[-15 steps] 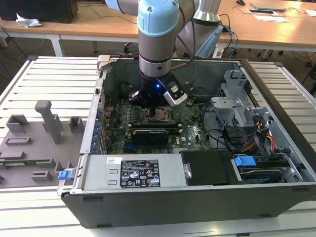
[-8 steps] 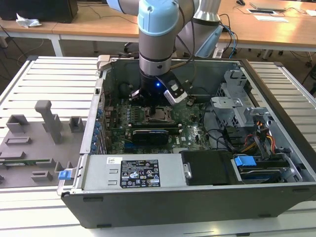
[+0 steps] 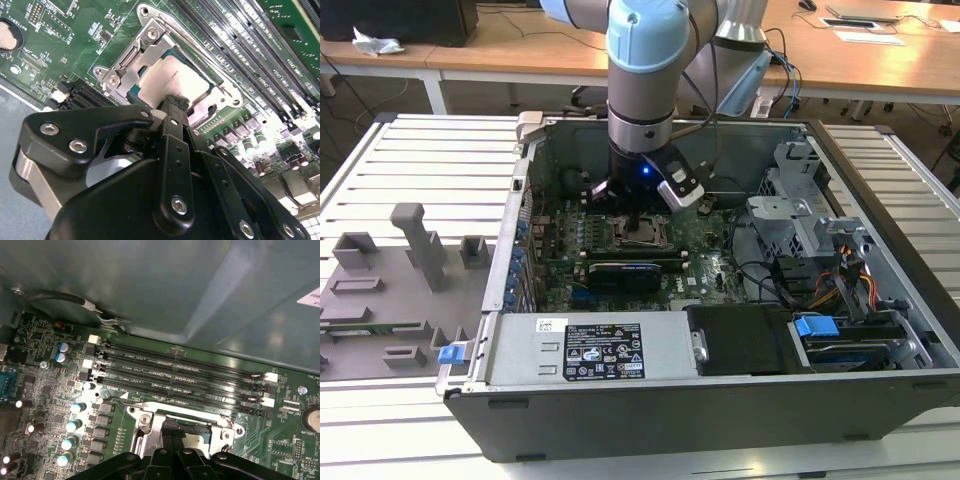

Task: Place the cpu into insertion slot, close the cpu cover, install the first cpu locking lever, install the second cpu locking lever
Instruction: 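Close the cpu cover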

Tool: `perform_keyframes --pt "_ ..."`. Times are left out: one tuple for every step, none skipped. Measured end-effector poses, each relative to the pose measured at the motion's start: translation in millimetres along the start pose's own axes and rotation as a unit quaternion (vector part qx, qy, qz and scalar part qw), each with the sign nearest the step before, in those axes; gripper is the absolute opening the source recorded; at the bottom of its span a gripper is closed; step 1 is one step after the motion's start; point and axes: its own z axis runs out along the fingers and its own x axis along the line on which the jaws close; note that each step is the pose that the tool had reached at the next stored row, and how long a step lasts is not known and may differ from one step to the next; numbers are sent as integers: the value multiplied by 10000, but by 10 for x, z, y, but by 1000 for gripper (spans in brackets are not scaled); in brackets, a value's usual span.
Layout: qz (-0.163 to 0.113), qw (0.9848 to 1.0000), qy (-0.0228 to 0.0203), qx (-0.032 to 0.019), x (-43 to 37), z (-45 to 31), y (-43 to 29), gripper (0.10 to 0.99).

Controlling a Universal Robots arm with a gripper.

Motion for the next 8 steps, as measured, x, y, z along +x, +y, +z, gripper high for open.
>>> perform_keyframes --pt "0 10000 -1 -4 -3 2 10 106" --pt "0 10000 -2 -7 -5 3 17 106" --pt "0 10000 -2 -10 -6 4 24 106" --pt "0 10000 -3 -15 -10 6 38 106" --pt "0 10000 -4 -18 -12 8 49 106" --pt "1 10000 -5 -23 -16 9 63 106" --pt "0 10000 -5 -23 -21 -1 72 106" --pt "0 10000 -12 -31 -26 -13 78 106"
